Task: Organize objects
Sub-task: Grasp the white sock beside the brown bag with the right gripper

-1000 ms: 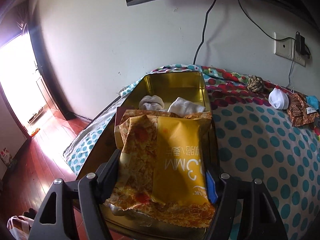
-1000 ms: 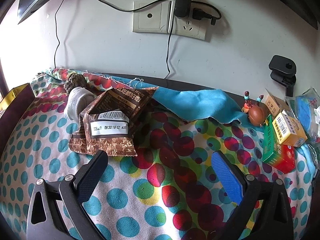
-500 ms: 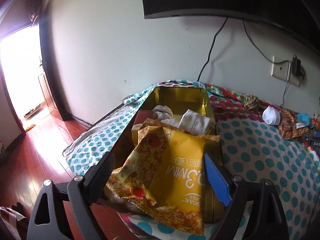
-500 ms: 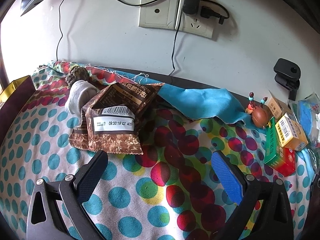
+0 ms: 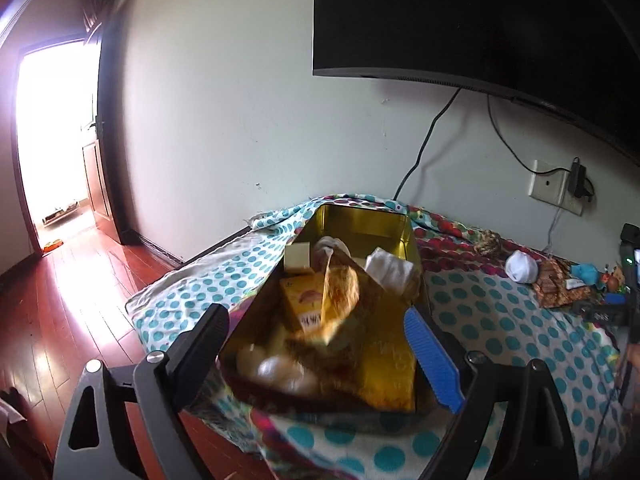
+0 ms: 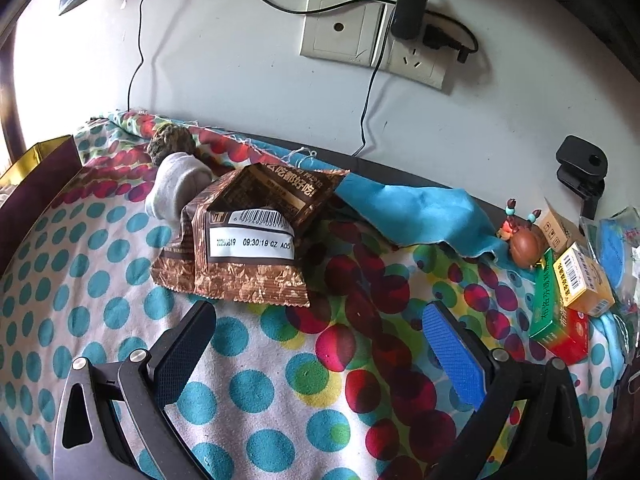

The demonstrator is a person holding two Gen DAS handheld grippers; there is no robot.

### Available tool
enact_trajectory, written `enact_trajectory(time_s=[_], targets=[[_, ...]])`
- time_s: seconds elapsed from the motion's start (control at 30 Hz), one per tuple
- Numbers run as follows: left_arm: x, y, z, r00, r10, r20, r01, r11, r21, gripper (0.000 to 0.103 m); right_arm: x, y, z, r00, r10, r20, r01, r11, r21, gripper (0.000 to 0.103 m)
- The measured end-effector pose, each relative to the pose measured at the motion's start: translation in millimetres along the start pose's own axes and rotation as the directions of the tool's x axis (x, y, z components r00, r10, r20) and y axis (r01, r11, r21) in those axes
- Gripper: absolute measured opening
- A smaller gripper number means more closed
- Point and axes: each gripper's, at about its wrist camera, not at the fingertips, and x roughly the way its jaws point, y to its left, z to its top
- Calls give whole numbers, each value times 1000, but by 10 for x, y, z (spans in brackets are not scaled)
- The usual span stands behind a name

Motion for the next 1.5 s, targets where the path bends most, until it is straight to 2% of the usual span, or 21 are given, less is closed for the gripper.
enact_trajectory(time_s=[0.17, 0.27, 0.4, 0.53, 0.6, 0.7, 0.73, 0.8, 0.93, 1.0, 1.2, 1.37, 1.5], targets=[[-260, -156, -196, 999, -33, 19, 33, 999, 27, 92, -122, 165, 194, 999, 25, 22, -24, 999, -45, 103], [-355, -270, -242, 996, -86, 32, 85, 996, 26, 92, -215, 395, 415, 998, 54, 43, -50, 995, -87, 103], [-336, -428, -328, 993, -113, 16, 112, 991, 75, 92, -185, 799, 657, 996, 81, 42, -73, 985, -153, 103], [-311, -404, -366, 989, -147, -8, 147, 988, 37, 92, 98, 1127, 801, 996, 85, -23, -88, 981, -172, 102], [-311, -389, -362, 990, -142, -3, 142, 989, 38, 92, 274, 1182, 837, 994, 92, -56, -99, 985, -139, 101], [-276, -346, -353, 991, -130, -3, 130, 991, 33, 92, 441, 1199, 859, 993, 103, -61, -108, 991, -82, 99], [-248, -328, -353, 991, -134, -13, 134, 991, 22, 92, 479, 1211, 862, 993, 99, -59, -104, 992, -75, 97], [-224, -300, -356, 991, -133, -23, 133, 991, 10, 92, 553, 1228, 872, 993, 105, -59, -108, 993, -51, 78], [-200, -274, -357, 991, -131, -33, 131, 991, -1, 92, 632, 1179, 900, 998, 54, -44, -54, 999, -2, 61], [-210, -267, -345, 991, -134, -25, 134, 991, -8, 92, 630, 1087, 911, 998, 60, -27, -59, 998, 37, 47], [-212, -296, -354, 991, -128, -34, 128, 992, 5, 92, 515, 1008, 877, 995, 101, -5, -101, 995, 25, 42], [-217, -294, -366, 993, -113, -31, 114, 993, 11, 92, 164, 941, 781, 981, 191, 39, -193, 981, 35, 42], [-207, -304, -377, 994, -102, -42, 103, 995, 6, 92, -141, 937, 620, 976, 209, 66, -208, 978, -21, 42]])
